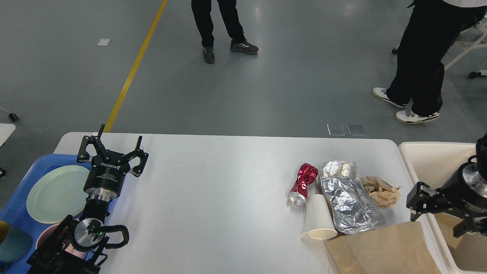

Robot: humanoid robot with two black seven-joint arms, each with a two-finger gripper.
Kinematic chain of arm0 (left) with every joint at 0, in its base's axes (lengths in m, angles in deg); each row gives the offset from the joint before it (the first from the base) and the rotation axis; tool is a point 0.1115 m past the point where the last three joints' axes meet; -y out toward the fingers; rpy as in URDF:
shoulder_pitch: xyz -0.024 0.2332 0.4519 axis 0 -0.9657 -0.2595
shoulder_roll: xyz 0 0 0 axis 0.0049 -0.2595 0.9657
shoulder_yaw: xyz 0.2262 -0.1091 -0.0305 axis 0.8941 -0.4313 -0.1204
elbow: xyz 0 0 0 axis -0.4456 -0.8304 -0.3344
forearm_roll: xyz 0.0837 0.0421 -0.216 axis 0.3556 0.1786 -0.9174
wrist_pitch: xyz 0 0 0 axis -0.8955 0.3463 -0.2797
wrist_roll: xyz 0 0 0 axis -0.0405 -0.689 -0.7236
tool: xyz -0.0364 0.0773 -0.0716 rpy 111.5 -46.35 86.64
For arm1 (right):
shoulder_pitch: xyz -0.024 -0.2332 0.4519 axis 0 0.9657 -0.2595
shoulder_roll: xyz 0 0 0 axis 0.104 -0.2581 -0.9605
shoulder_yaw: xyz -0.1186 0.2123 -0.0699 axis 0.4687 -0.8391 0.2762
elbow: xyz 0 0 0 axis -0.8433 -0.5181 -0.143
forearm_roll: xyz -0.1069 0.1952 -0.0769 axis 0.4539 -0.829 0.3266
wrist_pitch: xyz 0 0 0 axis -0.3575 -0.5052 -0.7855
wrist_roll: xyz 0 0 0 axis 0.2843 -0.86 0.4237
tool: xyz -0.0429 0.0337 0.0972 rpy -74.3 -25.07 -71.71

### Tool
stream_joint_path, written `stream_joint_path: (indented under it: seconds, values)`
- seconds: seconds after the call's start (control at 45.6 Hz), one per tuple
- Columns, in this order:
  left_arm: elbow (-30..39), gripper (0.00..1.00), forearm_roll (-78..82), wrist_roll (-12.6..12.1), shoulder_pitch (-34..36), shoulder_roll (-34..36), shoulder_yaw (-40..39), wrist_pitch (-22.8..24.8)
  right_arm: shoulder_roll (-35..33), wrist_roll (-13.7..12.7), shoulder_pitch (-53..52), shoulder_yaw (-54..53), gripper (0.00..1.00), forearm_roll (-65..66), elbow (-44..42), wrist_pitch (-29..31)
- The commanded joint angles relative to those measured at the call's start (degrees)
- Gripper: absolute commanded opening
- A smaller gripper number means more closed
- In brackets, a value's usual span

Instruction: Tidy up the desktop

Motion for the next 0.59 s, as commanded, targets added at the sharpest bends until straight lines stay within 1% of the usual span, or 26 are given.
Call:
stream_joint_path:
  seconds: [0.0, 0.044, 0.088, 0.11, 0.153, 0.219, 0.285, 0.482, 0.57]
  values:
    - [0.00, 0.96, 0.00, 0.00, 0.07, 0.00, -0.01, -0.01, -1.45, 8.81, 9.33, -2.39, 0.84, 7.26, -5.06, -2.83]
    - [0.00, 0.96, 0.00, 0.00, -0.01, 0.00, -0.01, -0.01, -1.01, 12.59, 11.53, -2.22, 0.88, 8.41, -6.12, -4.33]
    - [0.00, 0.96, 0.00, 0.00, -0.02, 0.00, -0.01, -0.01, -0.57, 15.93, 13.20, -2.04, 0.89, 9.29, -6.83, -6.35]
    - [0.00, 0.96, 0.00, 0.00, 0.07, 0.00, -0.01, -0.01, -0.40, 17.17, 14.25, -2.04, 0.89, 9.73, -7.61, -7.57]
    - [0.00, 0.96, 0.00, 0.00, 0.07, 0.00, -0.01, -0.01, -0.05, 18.41, 16.54, -1.95, 0.89, 10.69, -9.28, -9.95]
    - [0.00, 0.96, 0.00, 0.00, -0.01, 0.00, -0.01, -0.01, 0.57, 18.59, 20.93, -1.95, 0.89, 11.31, -12.36, -12.33]
    - [0.00, 0.96, 0.00, 0.00, 0.07, 0.00, -0.01, -0.01, 1.36, 18.59, 23.58, -1.78, 0.89, 11.49, -14.38, -12.68]
    - [0.00, 0.96, 0.00, 0.00, 0.07, 0.00, -0.01, -0.01, 1.45, 18.59, 24.81, 0.24, 0.89, 11.58, -15.18, -13.39]
    - [0.00, 0.96, 0.00, 0.00, 0.07, 0.00, -0.01, -0.01, 1.71, 18.59, 27.27, 0.16, 0.89, 11.66, -16.32, -13.74]
